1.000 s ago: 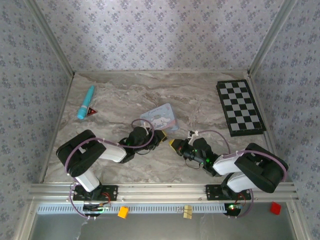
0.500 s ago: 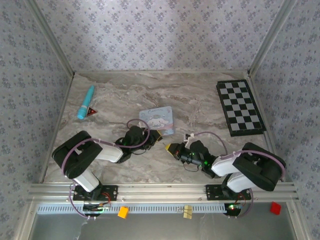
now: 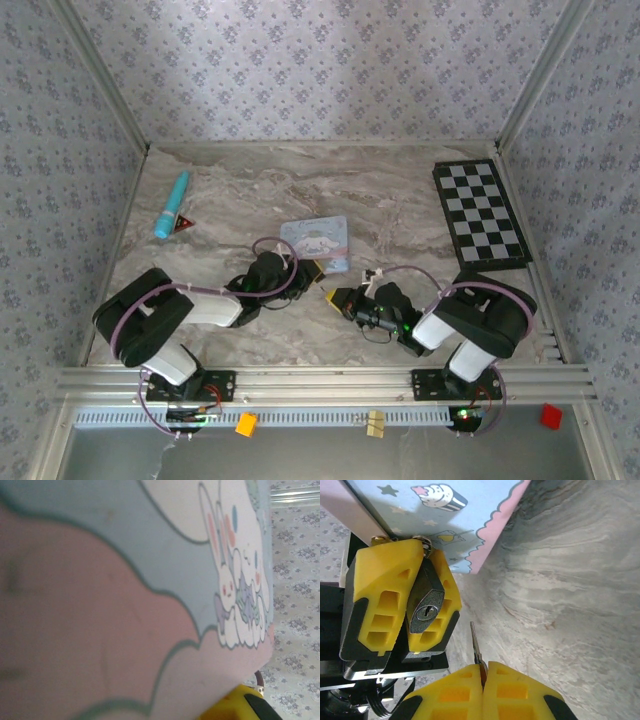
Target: Unlock the padlock with the key
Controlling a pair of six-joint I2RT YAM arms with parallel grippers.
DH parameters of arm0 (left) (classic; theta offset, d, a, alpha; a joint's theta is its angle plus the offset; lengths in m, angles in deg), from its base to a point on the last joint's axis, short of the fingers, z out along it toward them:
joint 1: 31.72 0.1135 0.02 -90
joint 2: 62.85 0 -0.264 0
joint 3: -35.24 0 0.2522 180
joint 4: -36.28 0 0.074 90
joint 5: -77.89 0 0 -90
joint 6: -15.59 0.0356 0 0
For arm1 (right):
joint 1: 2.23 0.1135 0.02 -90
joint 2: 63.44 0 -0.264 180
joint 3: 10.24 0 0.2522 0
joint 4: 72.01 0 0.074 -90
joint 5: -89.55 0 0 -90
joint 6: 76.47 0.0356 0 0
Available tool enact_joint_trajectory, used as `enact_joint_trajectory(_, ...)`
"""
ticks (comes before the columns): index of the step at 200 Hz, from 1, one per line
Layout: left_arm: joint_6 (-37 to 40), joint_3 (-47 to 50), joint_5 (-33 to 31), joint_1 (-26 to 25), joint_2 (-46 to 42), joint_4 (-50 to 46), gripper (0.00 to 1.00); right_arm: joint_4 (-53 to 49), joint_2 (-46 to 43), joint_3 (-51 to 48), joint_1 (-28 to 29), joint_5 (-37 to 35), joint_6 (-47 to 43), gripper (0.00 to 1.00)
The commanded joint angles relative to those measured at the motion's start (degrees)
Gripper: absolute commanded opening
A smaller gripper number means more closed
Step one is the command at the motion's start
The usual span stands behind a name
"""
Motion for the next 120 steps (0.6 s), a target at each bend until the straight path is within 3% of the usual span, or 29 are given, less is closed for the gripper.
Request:
enact_joint_trajectory(1, 1.1, 0.0, 0.8, -0.3, -1.9, 1.4, 0.12, 3.0, -0.2, 0.2, -0.2, 0.5, 0.6, 0.00)
enact_joint_trajectory(120, -0.8, 1.2, 2.3, 0.5, 1.6, 7.6, 0.12, 1.8, -2.9, -0.2, -1.2, 0.5, 0.6, 0.00)
